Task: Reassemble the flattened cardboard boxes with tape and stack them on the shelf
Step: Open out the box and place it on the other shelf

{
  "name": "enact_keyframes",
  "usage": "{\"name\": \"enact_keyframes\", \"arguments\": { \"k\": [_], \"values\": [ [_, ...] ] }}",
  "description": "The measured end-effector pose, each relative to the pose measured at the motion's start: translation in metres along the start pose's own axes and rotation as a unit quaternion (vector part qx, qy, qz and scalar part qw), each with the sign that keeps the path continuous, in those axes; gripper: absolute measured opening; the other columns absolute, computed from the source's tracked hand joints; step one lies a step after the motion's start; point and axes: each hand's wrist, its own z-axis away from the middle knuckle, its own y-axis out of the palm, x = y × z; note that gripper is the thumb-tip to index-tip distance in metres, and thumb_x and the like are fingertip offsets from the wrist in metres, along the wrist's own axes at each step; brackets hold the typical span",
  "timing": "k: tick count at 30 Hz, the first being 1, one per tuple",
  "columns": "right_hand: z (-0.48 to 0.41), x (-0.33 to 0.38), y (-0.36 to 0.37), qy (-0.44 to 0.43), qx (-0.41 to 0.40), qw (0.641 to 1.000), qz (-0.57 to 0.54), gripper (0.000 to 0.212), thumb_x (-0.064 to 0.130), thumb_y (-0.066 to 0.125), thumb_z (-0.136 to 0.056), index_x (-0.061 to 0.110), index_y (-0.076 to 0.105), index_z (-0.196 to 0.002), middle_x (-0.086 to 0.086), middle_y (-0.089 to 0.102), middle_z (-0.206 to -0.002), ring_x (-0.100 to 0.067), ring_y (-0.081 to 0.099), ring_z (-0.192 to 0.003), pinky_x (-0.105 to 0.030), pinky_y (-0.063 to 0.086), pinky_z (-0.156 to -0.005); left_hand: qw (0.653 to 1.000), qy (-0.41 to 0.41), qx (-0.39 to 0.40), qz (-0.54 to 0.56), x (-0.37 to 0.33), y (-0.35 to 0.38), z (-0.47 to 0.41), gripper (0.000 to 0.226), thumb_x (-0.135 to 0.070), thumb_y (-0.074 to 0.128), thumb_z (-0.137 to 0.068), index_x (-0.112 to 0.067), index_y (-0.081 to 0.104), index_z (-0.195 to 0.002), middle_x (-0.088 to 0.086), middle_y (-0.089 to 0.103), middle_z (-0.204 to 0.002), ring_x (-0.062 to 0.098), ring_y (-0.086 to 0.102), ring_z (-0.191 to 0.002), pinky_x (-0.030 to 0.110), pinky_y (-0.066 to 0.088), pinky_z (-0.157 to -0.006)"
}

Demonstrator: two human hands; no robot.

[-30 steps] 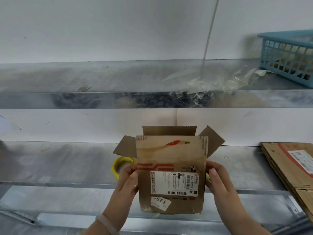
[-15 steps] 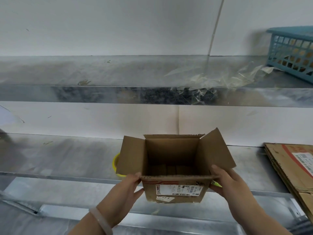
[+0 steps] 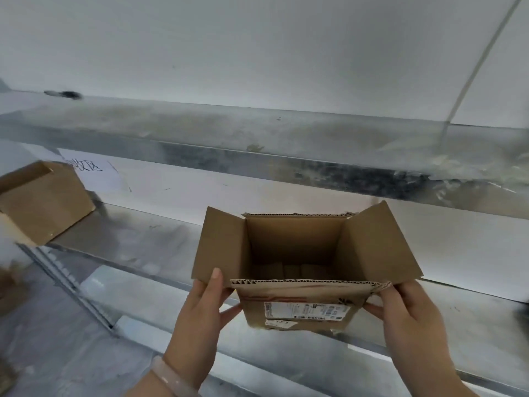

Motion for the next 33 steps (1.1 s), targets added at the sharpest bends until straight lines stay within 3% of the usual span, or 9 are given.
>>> {"name": "enact_keyframes", "arguments": {
  "k": [7,11,14,19,25,27,29,31,33],
  "values": [
    [0.035,0.021,0.144,-0.039,0.086,0.993,0.066,0.02,0.027,0.051,-0.096,0.023,0.063,-0.08,0.006,0.071,-0.076,-0.023,0.069,-0.083,-0.051,0.053,-0.084,0.985,-0.064,-0.108,0.118,-0.03,-0.134,-0.037,0.035,-0.035,0.05,-0.097,-0.019,0.053,-0.128,0.011,0.065,-0.114,0.023,0.061,-0.105,0.053,0.048,-0.095],
    [0.062,0.028,0.249,-0.037,0.125,0.988,0.079,0.021,0.026,0.049,-0.098,0.021,0.06,-0.079,-0.005,0.07,-0.079,-0.027,0.069,-0.078,-0.055,0.053,-0.08,0.986,-0.042,-0.14,0.076,-0.04,-0.232,-0.068,0.013,-0.015,0.053,-0.097,-0.015,0.056,-0.109,0.019,0.063,-0.113,0.021,0.063,-0.097,0.045,0.057,-0.078],
    [0.076,0.04,0.324,-0.043,0.159,0.983,0.081,0.025,0.023,0.047,-0.1,0.018,0.057,-0.077,-0.004,0.068,-0.077,-0.023,0.067,-0.076,-0.045,0.053,-0.074,0.981,-0.018,-0.177,0.08,-0.055,-0.291,-0.091,0.014,-0.024,0.049,-0.099,-0.018,0.061,-0.103,0.008,0.067,-0.099,0.017,0.062,-0.097,0.047,0.052,-0.086],
    [0.074,0.06,0.428,-0.028,0.229,0.969,0.088,0.025,0.027,0.044,-0.101,0.017,0.058,-0.083,-0.01,0.069,-0.085,-0.031,0.068,-0.086,-0.052,0.052,-0.084,0.977,-0.019,-0.206,0.055,-0.074,-0.352,-0.125,0.034,-0.034,0.043,-0.1,-0.015,0.052,-0.127,0.011,0.055,-0.132,0.024,0.052,-0.12,0.051,0.046,-0.099],
    [0.03,0.097,0.54,-0.057,0.255,0.961,0.09,0.027,0.021,0.041,-0.101,0.005,0.061,-0.095,-0.018,0.064,-0.093,-0.037,0.062,-0.091,-0.052,0.05,-0.085,0.98,0.012,-0.194,0.035,-0.105,-0.391,-0.201,0.037,-0.04,0.032,-0.102,-0.026,0.043,-0.133,-0.001,0.054,-0.131,0.016,0.049,-0.124,0.046,0.042,-0.106],
    [0.011,0.099,0.579,-0.049,0.252,0.963,0.082,0.027,0.018,0.041,-0.1,0.0,0.06,-0.095,-0.021,0.063,-0.087,-0.043,0.061,-0.09,-0.052,0.051,-0.082,0.979,0.019,-0.201,-0.011,-0.107,-0.402,-0.229,0.033,-0.038,0.03,-0.102,-0.027,0.042,-0.131,0.0,0.052,-0.133,0.014,0.047,-0.123,0.033,0.045,-0.103],
    [-0.001,0.1,0.614,-0.013,0.267,0.962,0.055,0.026,0.02,0.04,-0.101,0.006,0.061,-0.096,-0.019,0.065,-0.088,-0.042,0.064,-0.089,-0.047,0.054,-0.082,0.971,0.002,-0.236,-0.031,-0.103,-0.412,-0.255,0.025,-0.034,0.03,-0.103,-0.027,0.044,-0.122,0.0,0.05,-0.133,0.011,0.046,-0.122,0.023,0.044,-0.1],
    [-0.009,0.099,0.645,0.011,0.279,0.96,0.022,0.026,0.026,0.04,-0.103,0.021,0.065,-0.096,-0.012,0.069,-0.096,-0.037,0.067,-0.091,-0.053,0.052,-0.091,0.965,-0.015,-0.262,-0.013,-0.102,-0.417,-0.269,0.033,-0.023,0.033,-0.104,-0.018,0.038,-0.135,0.0,0.046,-0.132,0.009,0.045,-0.121,0.013,0.032,-0.104],
    [-0.011,0.101,0.669,0.022,0.304,0.952,-0.007,0.025,0.03,0.041,-0.103,0.025,0.065,-0.108,-0.013,0.068,-0.105,-0.035,0.065,-0.099,-0.055,0.048,-0.098,0.967,-0.014,-0.244,-0.075,-0.096,-0.427,-0.282,0.034,-0.02,0.037,-0.103,-0.01,0.037,-0.136,-0.004,0.049,-0.122,0.008,0.049,-0.112,0.019,0.03,-0.108]
  ]
}}
